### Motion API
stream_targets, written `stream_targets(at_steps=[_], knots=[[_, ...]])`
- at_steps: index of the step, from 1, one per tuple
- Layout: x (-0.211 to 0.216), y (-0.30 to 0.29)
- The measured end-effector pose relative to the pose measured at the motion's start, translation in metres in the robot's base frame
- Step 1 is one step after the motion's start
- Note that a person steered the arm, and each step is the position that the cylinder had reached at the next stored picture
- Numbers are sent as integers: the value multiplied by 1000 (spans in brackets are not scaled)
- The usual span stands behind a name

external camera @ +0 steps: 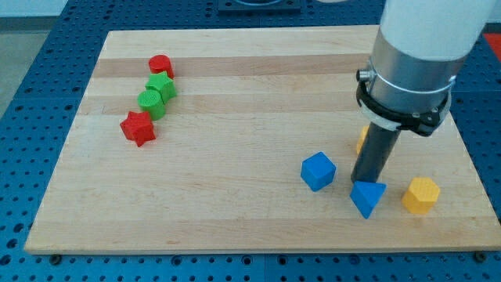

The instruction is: Push the blue cube towards the blue triangle

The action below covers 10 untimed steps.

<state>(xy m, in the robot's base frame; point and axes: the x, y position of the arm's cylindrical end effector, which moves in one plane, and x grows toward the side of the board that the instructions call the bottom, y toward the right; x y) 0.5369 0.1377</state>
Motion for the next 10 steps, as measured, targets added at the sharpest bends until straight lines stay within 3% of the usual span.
stream_targets(at_steps=[1, 3, 4, 5, 7, 10], knots=[[-16, -13], [-129, -21], [-109, -75], [-59, -116], [-59, -112], [-26, -89]])
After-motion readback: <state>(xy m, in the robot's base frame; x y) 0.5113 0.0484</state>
